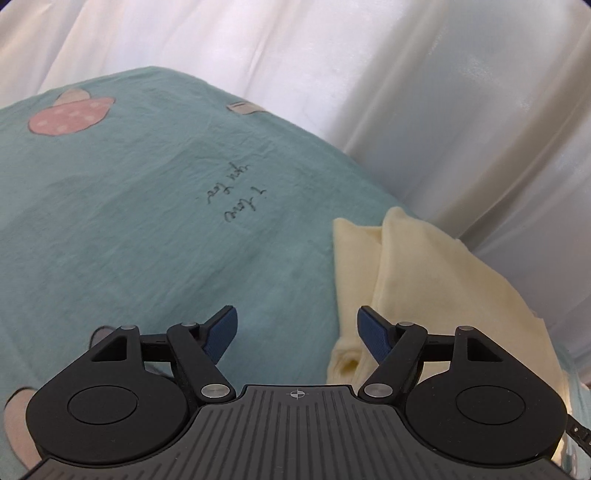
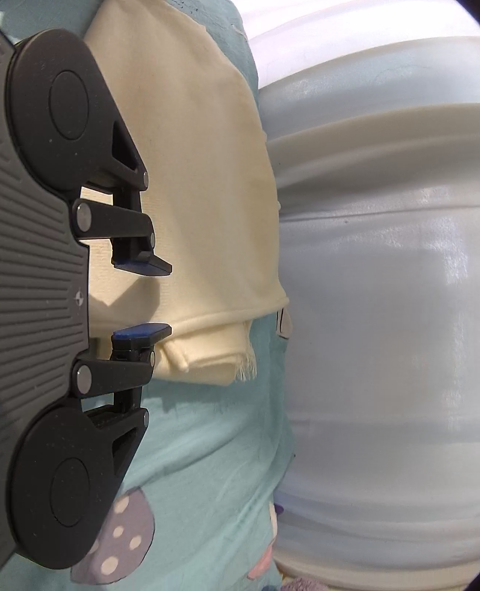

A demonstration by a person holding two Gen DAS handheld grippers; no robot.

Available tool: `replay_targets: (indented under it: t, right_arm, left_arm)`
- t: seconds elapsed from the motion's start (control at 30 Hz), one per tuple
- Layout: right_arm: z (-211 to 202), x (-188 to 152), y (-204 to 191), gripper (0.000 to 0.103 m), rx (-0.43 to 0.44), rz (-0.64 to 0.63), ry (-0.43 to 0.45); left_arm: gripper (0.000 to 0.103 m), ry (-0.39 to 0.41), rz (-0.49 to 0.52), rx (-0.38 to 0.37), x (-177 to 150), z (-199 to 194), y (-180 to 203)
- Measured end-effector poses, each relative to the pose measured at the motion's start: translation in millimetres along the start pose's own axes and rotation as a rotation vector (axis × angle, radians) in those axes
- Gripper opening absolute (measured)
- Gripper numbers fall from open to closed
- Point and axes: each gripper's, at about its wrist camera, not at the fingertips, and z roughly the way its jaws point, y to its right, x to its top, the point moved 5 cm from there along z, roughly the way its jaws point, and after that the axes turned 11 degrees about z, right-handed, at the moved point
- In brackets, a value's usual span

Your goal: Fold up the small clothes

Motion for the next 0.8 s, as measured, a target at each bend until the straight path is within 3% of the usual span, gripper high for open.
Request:
replay_targets:
  t: [0.17, 0.37, 0.57, 0.8]
  right_arm:
    - [-20.7, -4.1, 3.7, 0.029, 0.05, 0.055, -0.002]
    - [-42.7, -11.3, -21.2, 0.03, 0.145, 0.054, -0.016]
    - [-43.2, -18.7, -38.2, 0.03, 0.14, -0.007, -0.013]
    - [-28.3, -20.3, -19.7, 0.028, 0.053, 0.049, -0.069]
  left_arm:
    - [0.077, -0.04, -0.081, -0.166, -10.3, -13.8, -4.1]
    - [0.076, -0.098, -0.132, -0.31, -10.3, 3.5, 6.3]
    - [0.073, -0.112, -0.12, -0.336, 1.4, 19.0, 12.4]
    - [0.054, -0.128, -0.089, -0.367, 17.2, 40.5, 18.0]
